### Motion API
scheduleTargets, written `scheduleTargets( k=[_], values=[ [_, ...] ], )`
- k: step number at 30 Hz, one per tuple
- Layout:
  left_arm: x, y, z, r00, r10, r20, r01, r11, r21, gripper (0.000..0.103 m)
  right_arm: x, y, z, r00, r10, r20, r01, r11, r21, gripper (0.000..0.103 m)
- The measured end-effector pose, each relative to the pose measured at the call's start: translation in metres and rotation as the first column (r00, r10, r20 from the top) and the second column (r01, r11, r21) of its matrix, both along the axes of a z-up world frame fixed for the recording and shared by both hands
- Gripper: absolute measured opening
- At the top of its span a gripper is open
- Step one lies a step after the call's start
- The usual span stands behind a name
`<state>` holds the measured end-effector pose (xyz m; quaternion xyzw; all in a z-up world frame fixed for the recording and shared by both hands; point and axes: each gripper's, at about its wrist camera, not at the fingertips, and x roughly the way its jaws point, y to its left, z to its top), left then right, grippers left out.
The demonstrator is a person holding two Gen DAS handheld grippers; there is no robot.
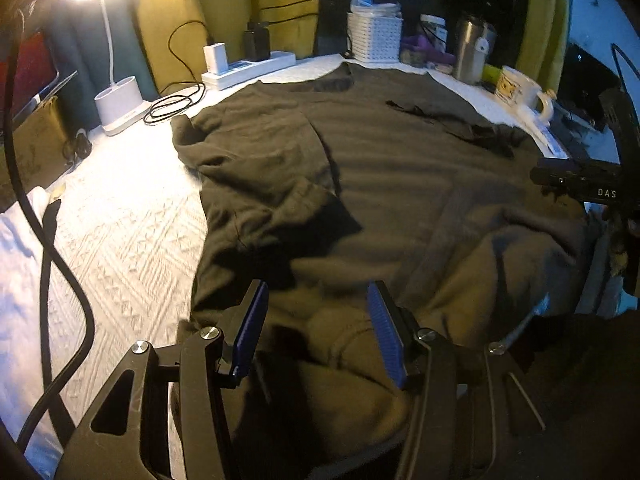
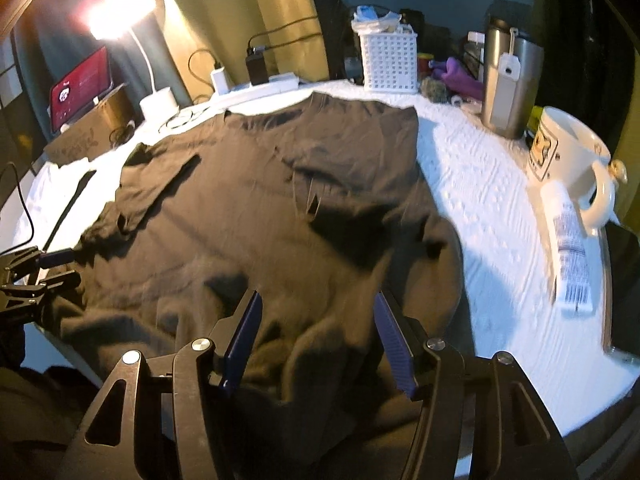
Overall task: Fold small clothes
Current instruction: 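Grasp the brown shirt's hem with both grippers, then lift the hem with both grippers and fold it over toward the collar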
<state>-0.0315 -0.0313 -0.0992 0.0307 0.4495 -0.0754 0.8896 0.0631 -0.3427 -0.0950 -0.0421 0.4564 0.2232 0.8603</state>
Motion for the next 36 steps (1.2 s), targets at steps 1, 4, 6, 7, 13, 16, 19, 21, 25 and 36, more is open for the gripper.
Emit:
scheduleTargets(
  k=[1, 4, 6, 7, 13, 16, 19, 21, 25, 36],
  values=[
    [-0.002, -0.001, -0.001, 1.0, -0.004, -0.003, 0.004, 1.0, 0.006, 0.052, -0.003, 0.0, -0.003, 1.0, 0.002, -0.006, -0.002, 1.0, -0.004, 0.061],
    [-0.009, -0.001, -0.007, 1.0, -0.002, -0.021, 0.003, 1.0, 0.031, 0.052, -0.013, -0.005, -0.013, 0.999, -0.007, -0.031, 0.007, 1.0, -0.012, 0.061],
    [-0.013, -0.001, -0.01, 1.0, -0.005, -0.028, 0.006, 0.999, 0.04, 0.052, -0.018, -0.008, -0.015, 0.999, -0.014, -0.037, 0.013, 1.0, -0.007, 0.061],
    [-0.015, -0.002, -0.01, 1.0, -0.008, -0.029, 0.009, 0.999, 0.044, 0.052, -0.021, -0.01, -0.016, 0.999, -0.017, -0.035, 0.017, 1.0, -0.004, 0.061],
    [-0.025, -0.009, -0.005, 0.999, -0.038, -0.025, 0.039, 0.997, 0.071, 0.052, -0.032, -0.01, -0.013, 1.0, -0.007, -0.027, 0.007, 1.0, 0.006, 0.061],
    [-0.031, -0.008, -0.002, 0.998, -0.052, -0.034, 0.054, 0.997, 0.051, 0.052, -0.035, -0.011, -0.012, 1.0, -0.002, -0.028, 0.002, 1.0, 0.016, 0.061],
    [-0.033, -0.009, -0.004, 0.997, -0.064, -0.04, 0.066, 0.996, 0.052, 0.052, -0.037, -0.013, -0.012, 1.0, 0.003, -0.03, -0.002, 0.999, 0.032, 0.061],
    [-0.033, -0.011, -0.008, 0.996, -0.073, -0.042, 0.076, 0.995, 0.057, 0.052, -0.038, -0.014, -0.013, 0.999, 0.007, -0.033, -0.006, 0.999, 0.035, 0.061],
    [-0.03, -0.008, -0.015, 0.996, -0.065, -0.053, 0.066, 0.998, 0.017, 0.052, -0.038, -0.015, -0.012, 0.999, 0.006, -0.034, -0.004, 0.999, 0.054, 0.061],
    [-0.039, -0.019, 0.012, 0.991, -0.128, 0.047, 0.125, 0.991, 0.049, 0.007, -0.042, -0.021, 0.018, 0.995, 0.025, 0.097, -0.029, 0.999, 0.037, 0.014]
  ],
)
